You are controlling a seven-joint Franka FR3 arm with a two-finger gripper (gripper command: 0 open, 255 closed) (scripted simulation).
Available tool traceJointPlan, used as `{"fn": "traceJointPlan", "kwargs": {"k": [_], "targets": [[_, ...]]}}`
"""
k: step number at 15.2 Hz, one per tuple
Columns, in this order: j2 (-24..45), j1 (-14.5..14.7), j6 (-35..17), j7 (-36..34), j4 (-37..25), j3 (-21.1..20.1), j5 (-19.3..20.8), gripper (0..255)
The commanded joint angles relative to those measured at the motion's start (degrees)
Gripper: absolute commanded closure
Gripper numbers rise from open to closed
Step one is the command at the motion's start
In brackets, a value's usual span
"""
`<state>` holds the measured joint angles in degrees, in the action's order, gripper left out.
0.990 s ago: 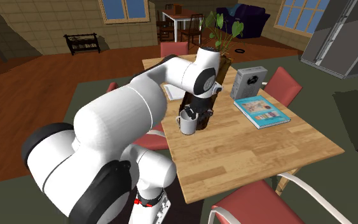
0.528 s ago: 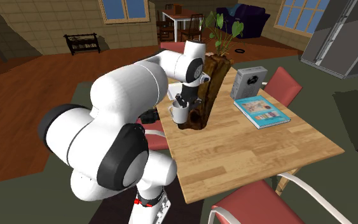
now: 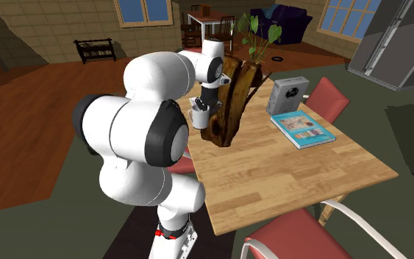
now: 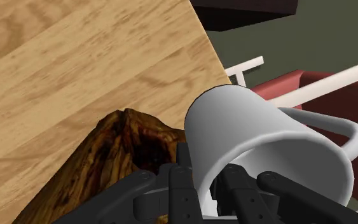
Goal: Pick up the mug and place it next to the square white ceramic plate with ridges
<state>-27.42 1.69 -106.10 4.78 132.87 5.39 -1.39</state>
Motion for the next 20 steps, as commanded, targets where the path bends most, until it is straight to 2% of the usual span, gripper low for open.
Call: {"fn": "traceJointPlan", "kwargs": {"k": [1,11,20], "targets": [[3.9,1.0,-0.8,-1.9,-3.2,-1.4,-1.0,255],[22.5,4.7,-1.3,-9.9,-21.7,-6.6,-2.6,255],[41.6,8.1,3.5,-16.7,-45.9,-9.5,-1.2,255]]}}
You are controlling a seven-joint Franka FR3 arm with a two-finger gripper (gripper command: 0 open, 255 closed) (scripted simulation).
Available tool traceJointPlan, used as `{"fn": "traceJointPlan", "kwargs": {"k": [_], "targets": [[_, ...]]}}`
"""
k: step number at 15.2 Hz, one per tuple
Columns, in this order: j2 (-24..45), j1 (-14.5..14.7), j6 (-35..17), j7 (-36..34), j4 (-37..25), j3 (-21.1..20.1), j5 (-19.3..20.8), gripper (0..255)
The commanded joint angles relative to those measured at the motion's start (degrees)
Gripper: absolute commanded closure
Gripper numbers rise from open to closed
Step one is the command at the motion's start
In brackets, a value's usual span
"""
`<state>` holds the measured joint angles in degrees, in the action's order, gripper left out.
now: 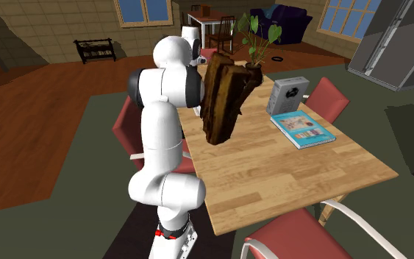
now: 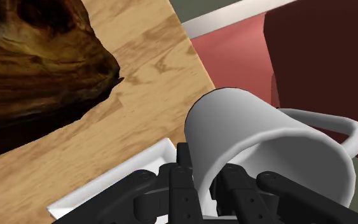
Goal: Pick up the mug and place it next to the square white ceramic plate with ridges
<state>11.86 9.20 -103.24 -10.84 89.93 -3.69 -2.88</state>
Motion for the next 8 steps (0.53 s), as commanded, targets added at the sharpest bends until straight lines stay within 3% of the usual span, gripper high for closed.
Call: {"fn": "traceJointPlan", "kwargs": {"k": [1,7,8], "targets": [[4.7,1.1,1.6,-1.8,-6.4,-0.6,0.5,255],[22.3,4.3,10.8,-5.4,-33.3,-1.2,2.2,255],[21.9,4.3,9.8,-5.4,-32.0,-1.2,2.1,255]]}}
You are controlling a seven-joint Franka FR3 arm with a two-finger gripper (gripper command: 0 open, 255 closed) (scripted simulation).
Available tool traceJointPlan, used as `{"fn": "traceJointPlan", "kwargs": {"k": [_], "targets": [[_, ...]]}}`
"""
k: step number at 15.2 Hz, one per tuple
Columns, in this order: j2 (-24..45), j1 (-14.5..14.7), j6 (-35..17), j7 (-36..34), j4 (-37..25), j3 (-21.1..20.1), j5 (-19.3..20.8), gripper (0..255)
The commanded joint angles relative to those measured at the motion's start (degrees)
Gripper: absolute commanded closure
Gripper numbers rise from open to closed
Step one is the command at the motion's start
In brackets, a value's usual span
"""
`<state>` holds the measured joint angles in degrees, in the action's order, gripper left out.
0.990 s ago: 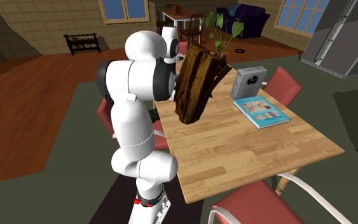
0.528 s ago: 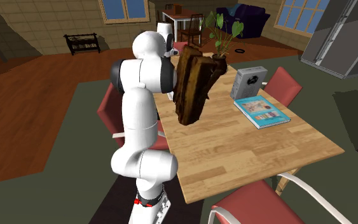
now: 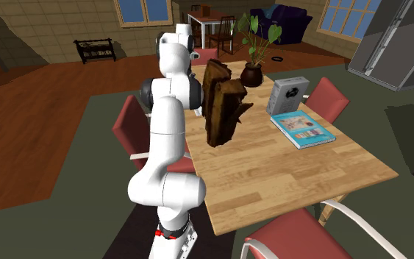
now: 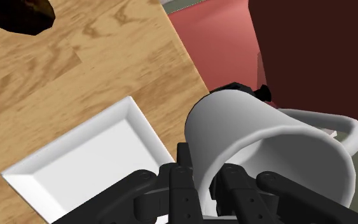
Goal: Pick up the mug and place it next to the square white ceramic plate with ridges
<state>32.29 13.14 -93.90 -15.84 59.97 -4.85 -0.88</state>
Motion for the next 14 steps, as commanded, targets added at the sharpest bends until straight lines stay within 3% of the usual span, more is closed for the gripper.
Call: {"fn": "traceJointPlan", "kwargs": {"k": [1,14], "targets": [[1.2,0.3,-0.6,-0.3,-0.7,0.0,0.1,255],[-0.2,0.0,-11.4,0.1,11.5,0.0,0.0,255]]}}
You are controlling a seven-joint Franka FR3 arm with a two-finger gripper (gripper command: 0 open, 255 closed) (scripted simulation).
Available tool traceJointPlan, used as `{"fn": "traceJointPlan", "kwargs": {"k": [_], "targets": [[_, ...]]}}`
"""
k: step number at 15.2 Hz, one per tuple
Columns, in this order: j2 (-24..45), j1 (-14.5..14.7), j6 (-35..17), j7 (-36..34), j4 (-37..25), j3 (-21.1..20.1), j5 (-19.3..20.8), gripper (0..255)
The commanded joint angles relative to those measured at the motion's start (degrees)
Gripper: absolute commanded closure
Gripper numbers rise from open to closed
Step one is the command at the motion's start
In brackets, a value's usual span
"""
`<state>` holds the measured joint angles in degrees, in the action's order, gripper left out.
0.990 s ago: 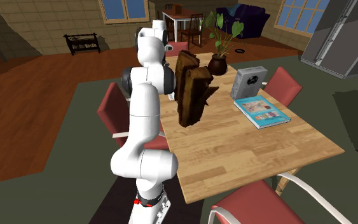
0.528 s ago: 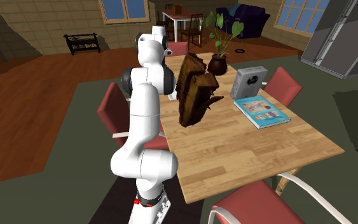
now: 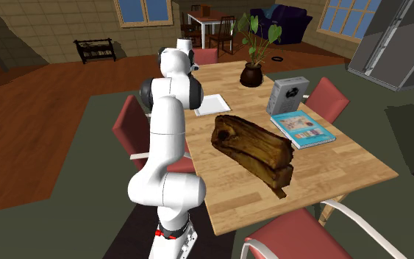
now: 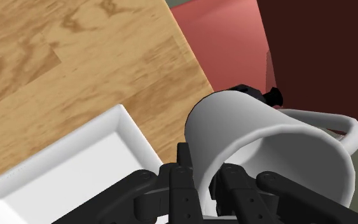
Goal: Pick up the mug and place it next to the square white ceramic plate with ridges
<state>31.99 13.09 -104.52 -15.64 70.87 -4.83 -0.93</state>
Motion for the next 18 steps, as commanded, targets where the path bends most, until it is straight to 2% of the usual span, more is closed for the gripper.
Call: {"fn": "traceJointPlan", "kwargs": {"k": [1,15,18], "targets": [[0.2,0.1,-1.5,0.0,1.3,0.0,0.0,255],[2.3,0.0,-11.1,0.3,8.8,0.1,0.1,255],[2.5,0.0,-11.7,0.3,9.2,0.1,0.1,255]]}}
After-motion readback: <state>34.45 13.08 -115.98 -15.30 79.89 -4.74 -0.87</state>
